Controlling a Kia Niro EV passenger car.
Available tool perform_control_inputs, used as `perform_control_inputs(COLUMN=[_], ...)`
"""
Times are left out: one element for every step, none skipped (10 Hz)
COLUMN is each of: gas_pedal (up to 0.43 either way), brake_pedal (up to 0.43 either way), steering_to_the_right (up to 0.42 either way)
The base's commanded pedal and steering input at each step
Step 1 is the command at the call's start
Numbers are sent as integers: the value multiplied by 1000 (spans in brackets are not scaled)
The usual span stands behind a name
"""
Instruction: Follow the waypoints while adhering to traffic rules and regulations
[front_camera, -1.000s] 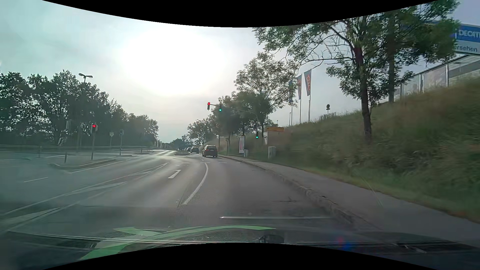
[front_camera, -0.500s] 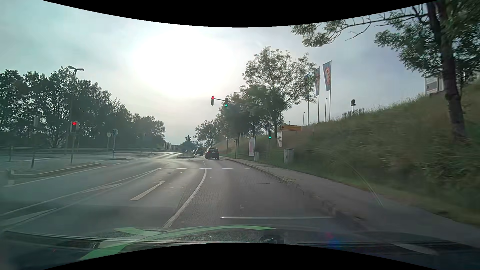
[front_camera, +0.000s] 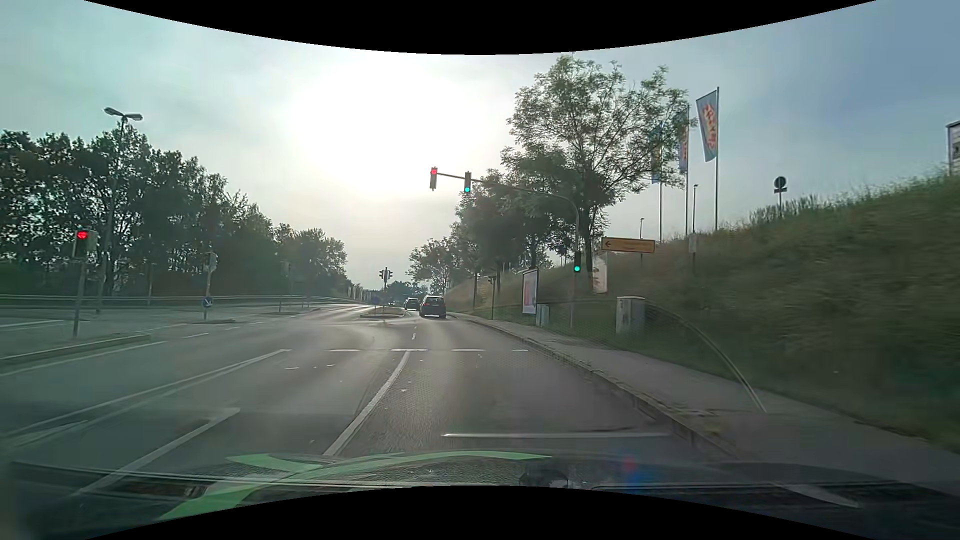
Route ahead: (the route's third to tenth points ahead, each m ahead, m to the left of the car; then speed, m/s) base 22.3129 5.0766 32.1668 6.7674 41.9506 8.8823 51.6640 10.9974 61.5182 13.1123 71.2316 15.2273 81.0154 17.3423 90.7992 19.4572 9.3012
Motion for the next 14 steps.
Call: perform_control_inputs(gas_pedal=[260, 260, 260, 260, 260, 260, 248, 248, 248, 248, 248, 248, 240, 240], brake_pedal=[0, 0, 0, 0, 0, 0, 0, 0, 0, 0, 0, 0, 0, 0], steering_to_the_right=[-58, -58, -58, -57, -55, -53, -50, -49, -48, -46, -42, -39, -36, -34])
